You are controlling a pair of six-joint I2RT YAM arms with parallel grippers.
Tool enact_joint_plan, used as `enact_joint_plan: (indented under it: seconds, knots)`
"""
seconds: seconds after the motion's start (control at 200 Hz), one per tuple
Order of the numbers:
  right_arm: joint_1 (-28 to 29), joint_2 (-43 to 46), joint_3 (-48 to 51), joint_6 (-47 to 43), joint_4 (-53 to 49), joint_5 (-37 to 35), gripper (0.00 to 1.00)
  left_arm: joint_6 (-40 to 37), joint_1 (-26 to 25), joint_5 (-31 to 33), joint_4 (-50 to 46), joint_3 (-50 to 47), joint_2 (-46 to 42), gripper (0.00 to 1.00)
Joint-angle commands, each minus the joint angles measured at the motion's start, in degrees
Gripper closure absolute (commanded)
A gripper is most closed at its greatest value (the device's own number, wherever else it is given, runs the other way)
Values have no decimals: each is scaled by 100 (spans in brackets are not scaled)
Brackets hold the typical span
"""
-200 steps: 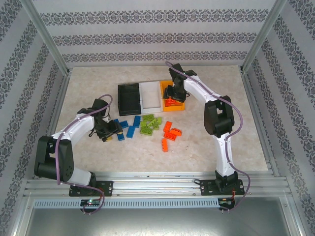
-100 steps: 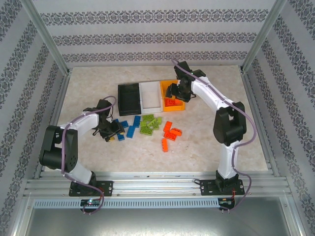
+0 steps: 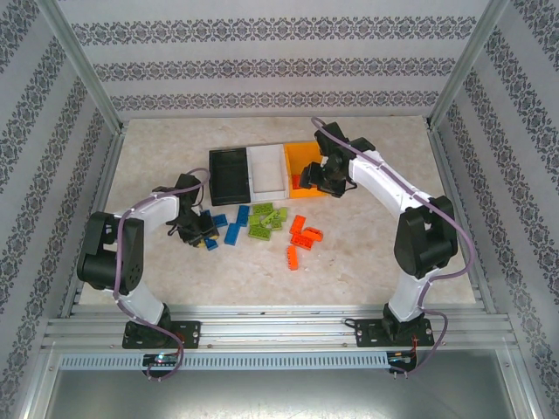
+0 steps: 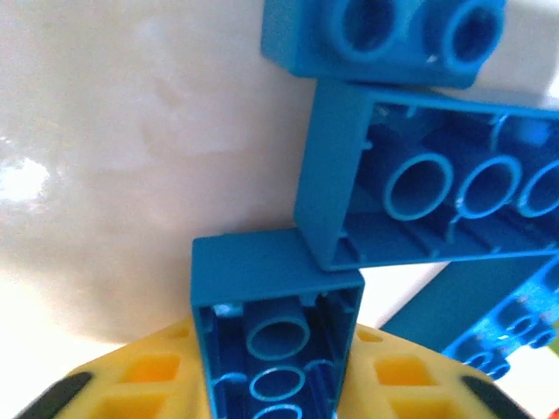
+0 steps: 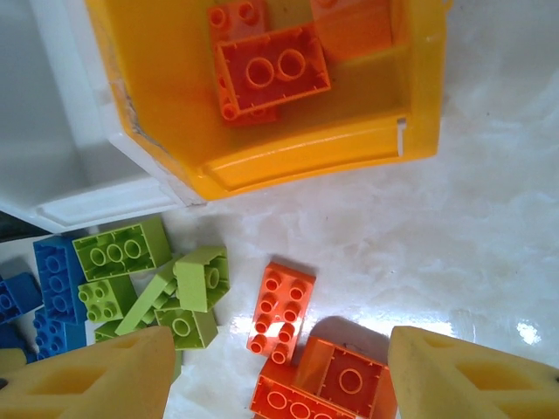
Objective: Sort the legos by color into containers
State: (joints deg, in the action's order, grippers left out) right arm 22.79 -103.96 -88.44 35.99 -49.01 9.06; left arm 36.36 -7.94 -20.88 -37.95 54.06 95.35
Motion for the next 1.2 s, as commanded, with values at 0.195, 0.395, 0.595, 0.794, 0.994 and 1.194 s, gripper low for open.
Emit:
enact_joint_plan:
  seconds: [0.195,0.395,0.595,0.794,0.994,1.194]
  knots:
    - [125,78,-128,113,46,140,34,-302,-58,102,-200,117,-138,80]
    - [69,110,-82,36,-59,183,34,-468,-51,172,-686,117,-840,80]
    - [24,226,180,-2,-57,225,34,-668,-46,116,-1046,382,-1504,80]
    - [25,404,449,53,-42,246,34,-858,-29,135,-1249,1366,-1190,79]
    - [67,700,769,221,0,250,34,-1094,4,201,-1284,2684,-79,79]
    - [152,1064,1066,342,-71,215,34,-1139,12,94,-1184,3787,1006,79]
